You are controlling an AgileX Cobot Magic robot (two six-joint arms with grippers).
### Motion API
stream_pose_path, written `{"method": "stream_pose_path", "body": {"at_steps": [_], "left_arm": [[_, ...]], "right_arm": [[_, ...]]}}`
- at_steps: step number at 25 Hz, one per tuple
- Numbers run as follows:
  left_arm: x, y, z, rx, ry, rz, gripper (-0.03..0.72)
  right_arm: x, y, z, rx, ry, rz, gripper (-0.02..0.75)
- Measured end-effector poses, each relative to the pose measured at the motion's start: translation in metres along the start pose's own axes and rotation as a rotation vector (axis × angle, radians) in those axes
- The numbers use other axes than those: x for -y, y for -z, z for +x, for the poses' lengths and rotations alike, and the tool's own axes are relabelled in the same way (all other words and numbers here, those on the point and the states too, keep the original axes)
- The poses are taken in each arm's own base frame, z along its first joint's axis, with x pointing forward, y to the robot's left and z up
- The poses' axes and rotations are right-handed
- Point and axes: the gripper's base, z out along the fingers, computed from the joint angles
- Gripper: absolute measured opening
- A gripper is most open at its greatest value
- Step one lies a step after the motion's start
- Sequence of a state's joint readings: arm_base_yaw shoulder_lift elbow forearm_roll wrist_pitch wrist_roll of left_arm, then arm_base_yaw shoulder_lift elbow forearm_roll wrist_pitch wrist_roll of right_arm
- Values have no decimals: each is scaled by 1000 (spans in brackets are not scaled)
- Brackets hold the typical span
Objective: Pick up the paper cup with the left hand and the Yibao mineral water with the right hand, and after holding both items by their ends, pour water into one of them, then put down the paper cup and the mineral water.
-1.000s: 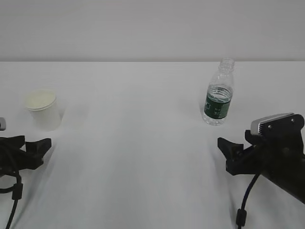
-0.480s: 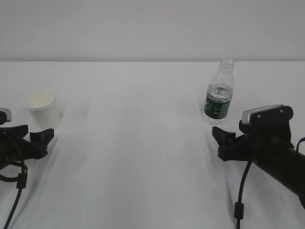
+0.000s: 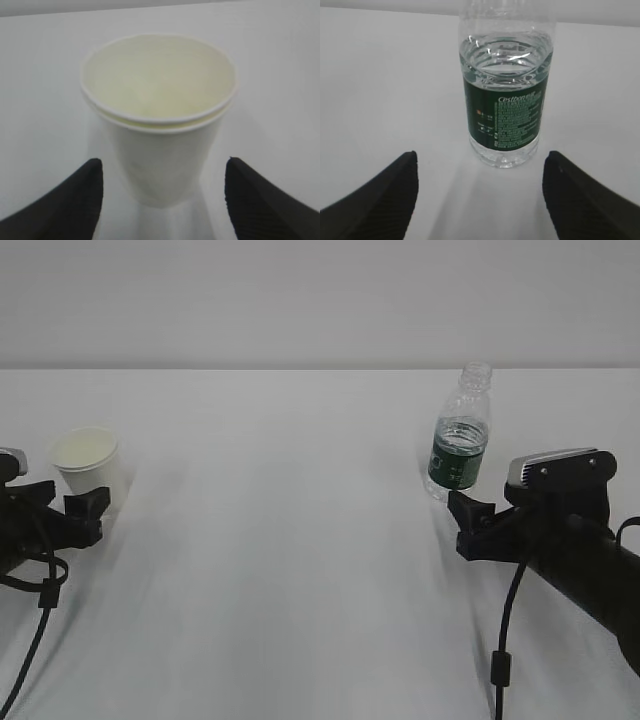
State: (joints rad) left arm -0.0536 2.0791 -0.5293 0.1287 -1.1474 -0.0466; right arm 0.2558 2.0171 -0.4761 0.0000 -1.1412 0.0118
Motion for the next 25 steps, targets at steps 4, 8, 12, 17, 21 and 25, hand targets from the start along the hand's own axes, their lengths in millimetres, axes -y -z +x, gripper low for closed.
{"method": "stream_pose_path", "body": {"at_steps": [4, 8, 12, 17, 21, 25], "left_arm": [[-1, -8, 2, 2, -3, -1, 546], [-2, -17, 7, -1, -4, -1, 546], [-3, -25, 6, 12, -5, -2, 546], [-4, -31, 2, 32, -8, -2, 546], [-4, -36, 5, 31, -10, -2, 546], [-4, -37, 8, 23, -9, -2, 546]], "right_arm": [[0, 0, 0, 0, 12, 0, 589], [0, 0, -1, 4, 12, 0, 589], [0, 0, -1, 4, 23, 0, 589], [0, -1, -1, 7, 30, 0, 589], [0, -6, 0, 10, 35, 0, 589], [0, -10, 7, -11, 35, 0, 589]]}}
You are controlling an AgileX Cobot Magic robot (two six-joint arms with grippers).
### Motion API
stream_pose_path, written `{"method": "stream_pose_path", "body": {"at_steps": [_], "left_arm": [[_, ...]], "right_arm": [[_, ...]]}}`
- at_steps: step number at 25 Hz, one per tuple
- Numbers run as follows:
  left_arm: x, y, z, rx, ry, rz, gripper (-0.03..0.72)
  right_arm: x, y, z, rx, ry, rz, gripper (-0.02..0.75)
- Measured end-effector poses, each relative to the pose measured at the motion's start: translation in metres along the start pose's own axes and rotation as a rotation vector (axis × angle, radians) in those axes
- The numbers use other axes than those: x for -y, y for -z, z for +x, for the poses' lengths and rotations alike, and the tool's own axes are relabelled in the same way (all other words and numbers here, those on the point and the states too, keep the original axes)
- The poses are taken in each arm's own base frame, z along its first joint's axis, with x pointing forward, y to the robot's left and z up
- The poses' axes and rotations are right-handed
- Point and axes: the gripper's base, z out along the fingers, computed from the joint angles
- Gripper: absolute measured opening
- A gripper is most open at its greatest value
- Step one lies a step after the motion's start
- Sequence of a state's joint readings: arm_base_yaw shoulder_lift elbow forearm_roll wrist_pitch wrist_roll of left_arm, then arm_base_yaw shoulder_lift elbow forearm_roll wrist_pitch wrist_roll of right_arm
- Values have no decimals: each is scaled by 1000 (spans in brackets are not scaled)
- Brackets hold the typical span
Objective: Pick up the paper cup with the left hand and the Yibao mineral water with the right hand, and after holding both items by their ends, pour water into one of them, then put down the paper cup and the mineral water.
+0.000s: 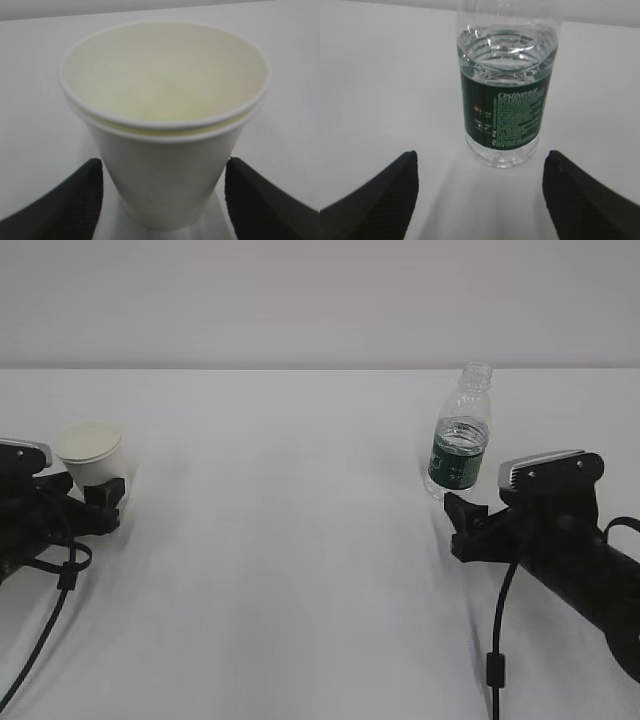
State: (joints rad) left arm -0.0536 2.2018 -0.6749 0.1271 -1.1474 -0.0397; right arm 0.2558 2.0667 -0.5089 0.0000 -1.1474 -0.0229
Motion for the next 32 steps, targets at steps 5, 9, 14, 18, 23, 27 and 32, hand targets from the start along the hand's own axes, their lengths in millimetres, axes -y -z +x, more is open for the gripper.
{"method": "stream_pose_path", "body": {"at_steps": [5, 9, 14, 18, 23, 27, 32], "left_arm": [[0, -2, -2, 11, -1, 0, 546], [-1, -6, -5, 26, -3, 0, 546], [-1, -13, 0, 19, -2, 0, 582], [-2, -14, 7, 3, 0, 0, 601], [-2, -14, 7, 3, -9, -4, 610], [-4, -15, 5, 9, -11, -24, 620], [-6, -16, 4, 15, -5, -41, 620]], "right_arm": [[0, -1, 3, -10, 0, 0, 589], [0, -1, 3, -10, 0, 0, 589], [0, -1, 3, -10, 0, 0, 589], [0, -1, 3, -10, 0, 0, 589], [0, -1, 3, -8, 0, 0, 589], [0, -1, 3, -8, 0, 0, 589], [0, -1, 3, -8, 0, 0, 589]]}}
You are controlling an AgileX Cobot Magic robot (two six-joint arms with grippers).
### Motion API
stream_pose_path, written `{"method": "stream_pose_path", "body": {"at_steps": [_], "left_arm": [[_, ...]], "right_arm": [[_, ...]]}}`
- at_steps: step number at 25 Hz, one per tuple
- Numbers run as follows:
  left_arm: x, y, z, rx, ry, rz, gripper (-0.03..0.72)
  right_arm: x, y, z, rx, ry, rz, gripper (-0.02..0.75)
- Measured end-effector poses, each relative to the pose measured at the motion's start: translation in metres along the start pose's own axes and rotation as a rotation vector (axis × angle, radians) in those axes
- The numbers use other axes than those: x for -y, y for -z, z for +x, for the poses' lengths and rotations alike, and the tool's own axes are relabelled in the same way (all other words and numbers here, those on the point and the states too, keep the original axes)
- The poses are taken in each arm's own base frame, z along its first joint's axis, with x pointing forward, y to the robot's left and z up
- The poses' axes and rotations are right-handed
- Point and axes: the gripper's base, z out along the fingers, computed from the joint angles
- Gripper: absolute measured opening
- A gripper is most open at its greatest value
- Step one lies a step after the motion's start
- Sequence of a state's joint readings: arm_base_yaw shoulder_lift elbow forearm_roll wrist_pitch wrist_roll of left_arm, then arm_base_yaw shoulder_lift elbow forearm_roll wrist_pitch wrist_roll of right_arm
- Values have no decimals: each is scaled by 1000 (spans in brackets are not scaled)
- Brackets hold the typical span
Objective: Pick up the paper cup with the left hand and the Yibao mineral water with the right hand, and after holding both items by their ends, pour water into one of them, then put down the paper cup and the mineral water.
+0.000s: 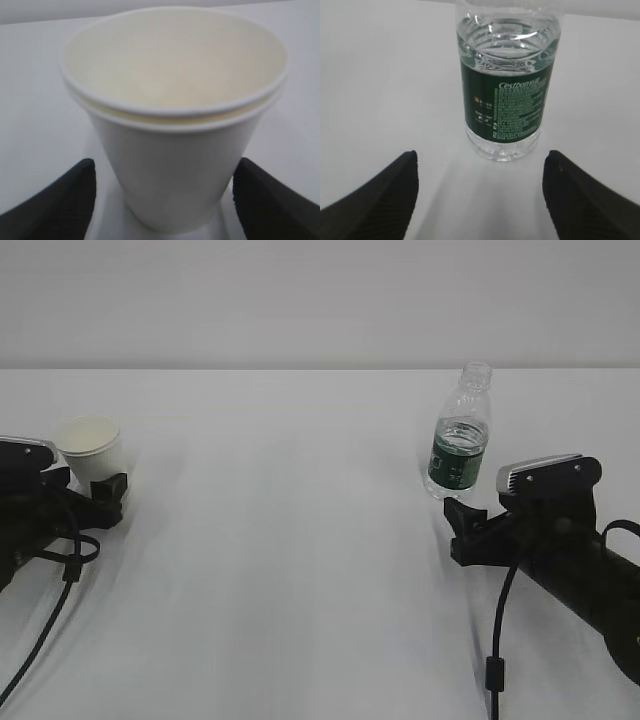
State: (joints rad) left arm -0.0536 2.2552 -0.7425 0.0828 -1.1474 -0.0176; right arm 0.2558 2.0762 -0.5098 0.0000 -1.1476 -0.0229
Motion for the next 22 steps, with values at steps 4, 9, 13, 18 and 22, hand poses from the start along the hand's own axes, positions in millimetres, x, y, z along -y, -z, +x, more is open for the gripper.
{"method": "stream_pose_path", "body": {"at_steps": [4, 9, 13, 18, 22], "left_arm": [[0, 0, 0, 0, -3, 5, 626], [2, -1, -1, 4, -12, 24, 678], [2, -6, -6, 25, -15, 26, 688], [1, -13, -14, 62, -18, 25, 689], [1, -15, -15, 69, -19, 25, 687]], "right_arm": [[0, 0, 0, 0, 0, 0, 589], [0, 0, 0, 0, 0, 0, 589], [0, 0, 0, 0, 0, 0, 589], [0, 0, 0, 0, 0, 0, 589], [0, 0, 0, 0, 0, 0, 589]]}}
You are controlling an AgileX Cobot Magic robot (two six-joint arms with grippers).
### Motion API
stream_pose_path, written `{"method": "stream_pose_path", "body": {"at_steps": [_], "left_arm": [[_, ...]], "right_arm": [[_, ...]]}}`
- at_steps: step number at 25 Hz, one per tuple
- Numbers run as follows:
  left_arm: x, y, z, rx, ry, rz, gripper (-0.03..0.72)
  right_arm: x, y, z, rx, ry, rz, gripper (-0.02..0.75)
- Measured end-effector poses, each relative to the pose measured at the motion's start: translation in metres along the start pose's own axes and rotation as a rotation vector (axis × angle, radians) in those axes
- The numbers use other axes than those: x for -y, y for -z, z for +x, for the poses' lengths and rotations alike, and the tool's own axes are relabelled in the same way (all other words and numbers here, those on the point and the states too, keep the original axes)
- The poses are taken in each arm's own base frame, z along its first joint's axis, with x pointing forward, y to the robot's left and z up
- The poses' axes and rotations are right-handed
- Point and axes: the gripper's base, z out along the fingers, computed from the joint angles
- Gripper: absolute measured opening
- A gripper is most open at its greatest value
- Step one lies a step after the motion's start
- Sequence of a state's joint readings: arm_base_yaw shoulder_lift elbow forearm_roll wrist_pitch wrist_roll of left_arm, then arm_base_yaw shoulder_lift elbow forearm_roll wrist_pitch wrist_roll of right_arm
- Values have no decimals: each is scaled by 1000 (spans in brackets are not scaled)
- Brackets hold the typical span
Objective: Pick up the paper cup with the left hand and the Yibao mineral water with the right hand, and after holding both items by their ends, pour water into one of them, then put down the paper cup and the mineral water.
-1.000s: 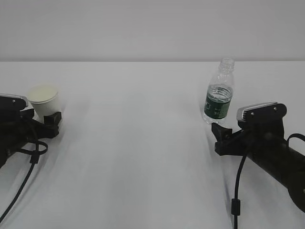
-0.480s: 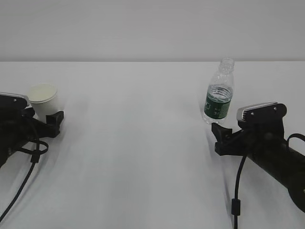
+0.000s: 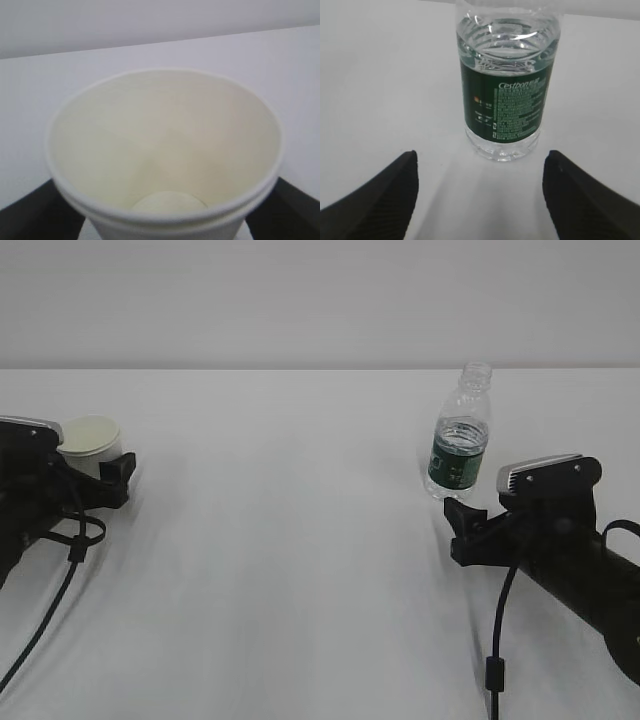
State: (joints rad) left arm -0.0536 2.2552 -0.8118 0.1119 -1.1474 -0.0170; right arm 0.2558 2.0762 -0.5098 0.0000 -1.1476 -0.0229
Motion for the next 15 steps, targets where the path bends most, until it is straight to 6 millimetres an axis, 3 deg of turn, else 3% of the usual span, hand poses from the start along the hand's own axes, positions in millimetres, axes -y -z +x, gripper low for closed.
{"method": "stream_pose_path", "body": {"at_steps": [15], "left_arm": [[2, 0, 3, -33, 28, 24, 639]], "right_arm": [[1, -5, -5, 23, -6, 15, 589]]}}
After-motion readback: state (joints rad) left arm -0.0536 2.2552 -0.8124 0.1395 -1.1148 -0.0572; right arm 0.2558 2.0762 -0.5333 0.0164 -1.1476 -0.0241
